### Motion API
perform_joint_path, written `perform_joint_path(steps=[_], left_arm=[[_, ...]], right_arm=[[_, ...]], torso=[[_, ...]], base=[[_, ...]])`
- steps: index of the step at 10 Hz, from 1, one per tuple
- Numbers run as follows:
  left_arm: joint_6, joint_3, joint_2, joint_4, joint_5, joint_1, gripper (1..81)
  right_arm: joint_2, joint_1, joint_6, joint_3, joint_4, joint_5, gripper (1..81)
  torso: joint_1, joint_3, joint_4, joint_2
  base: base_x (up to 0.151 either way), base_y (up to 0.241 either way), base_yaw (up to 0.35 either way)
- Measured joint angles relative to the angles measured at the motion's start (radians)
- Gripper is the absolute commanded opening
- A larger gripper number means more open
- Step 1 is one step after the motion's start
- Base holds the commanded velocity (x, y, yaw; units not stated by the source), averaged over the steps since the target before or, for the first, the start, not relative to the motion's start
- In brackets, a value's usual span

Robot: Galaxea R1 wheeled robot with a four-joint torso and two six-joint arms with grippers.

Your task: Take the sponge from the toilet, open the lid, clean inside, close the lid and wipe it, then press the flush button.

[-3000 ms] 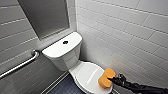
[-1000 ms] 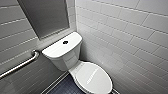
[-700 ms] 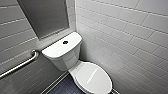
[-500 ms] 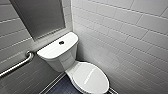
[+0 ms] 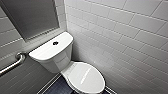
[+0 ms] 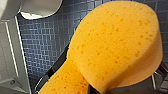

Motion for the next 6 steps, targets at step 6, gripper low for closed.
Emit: perform_joint_path(steps=[6], left_arm=[[-0.055,-0.049,0.044,-0.001,-0.079,-0.049,81.1]], right_arm=[[0.020,0.005,0.000,-0.035,-0.001,0.001,1.0]], torso=[[0.000,-0.020,0.000,0.000]], base=[[0.000,0.000,0.000]])
